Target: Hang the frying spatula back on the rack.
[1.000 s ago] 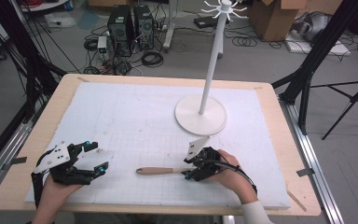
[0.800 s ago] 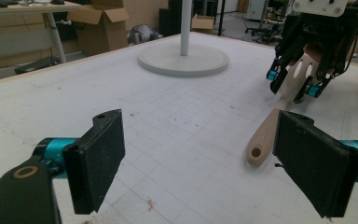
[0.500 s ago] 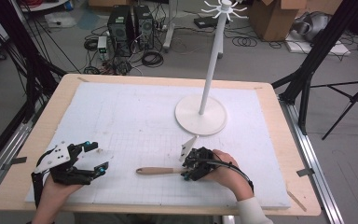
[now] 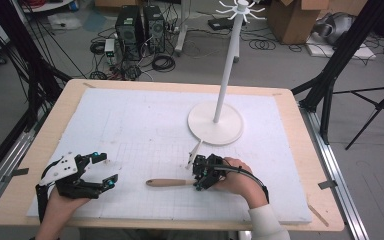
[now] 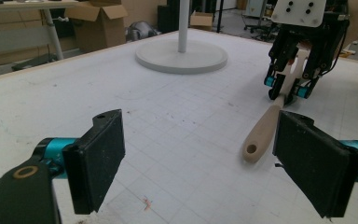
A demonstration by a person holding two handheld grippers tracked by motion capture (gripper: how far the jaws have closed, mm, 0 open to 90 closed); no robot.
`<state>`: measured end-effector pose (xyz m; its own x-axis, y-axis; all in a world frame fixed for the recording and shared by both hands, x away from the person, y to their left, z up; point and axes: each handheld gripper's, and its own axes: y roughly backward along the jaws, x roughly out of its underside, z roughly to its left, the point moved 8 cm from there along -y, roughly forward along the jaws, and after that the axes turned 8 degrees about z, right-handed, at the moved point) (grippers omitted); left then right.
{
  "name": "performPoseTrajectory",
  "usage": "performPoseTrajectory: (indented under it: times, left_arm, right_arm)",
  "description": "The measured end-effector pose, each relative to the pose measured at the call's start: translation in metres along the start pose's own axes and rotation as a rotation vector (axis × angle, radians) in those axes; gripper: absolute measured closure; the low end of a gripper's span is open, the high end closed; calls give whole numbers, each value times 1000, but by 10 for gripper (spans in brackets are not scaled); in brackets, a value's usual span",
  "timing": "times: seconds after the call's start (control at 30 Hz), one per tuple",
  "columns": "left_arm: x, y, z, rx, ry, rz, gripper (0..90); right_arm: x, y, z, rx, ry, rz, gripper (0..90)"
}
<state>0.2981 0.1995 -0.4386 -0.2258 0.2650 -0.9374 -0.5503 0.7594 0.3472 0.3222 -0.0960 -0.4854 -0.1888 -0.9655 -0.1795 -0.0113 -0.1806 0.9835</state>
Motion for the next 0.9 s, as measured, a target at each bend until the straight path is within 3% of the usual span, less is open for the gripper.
performPoseTrajectory:
  times: [0.07,0.1,0.3,0.43,0.6,0.9]
  left_arm:
    - [0,0,0,2,0,3,172]
    - [0,-1,-1,4,3,4,172]
    - [1,-1,0,3,2,8,172]
    - [1,-1,0,3,6,7,172]
    - [1,-1,-1,3,-1,10,172]
    - [2,-1,0,2,2,9,172]
  right_arm:
    - [-2,-1,-1,13,28,-5,704]
    - [-1,0,2,15,15,23,704]
    - [-6,0,4,43,64,98,736]
    - [-6,0,6,55,89,104,769]
    - [-3,1,7,58,88,52,780]
    - [4,2,4,29,39,-94,780]
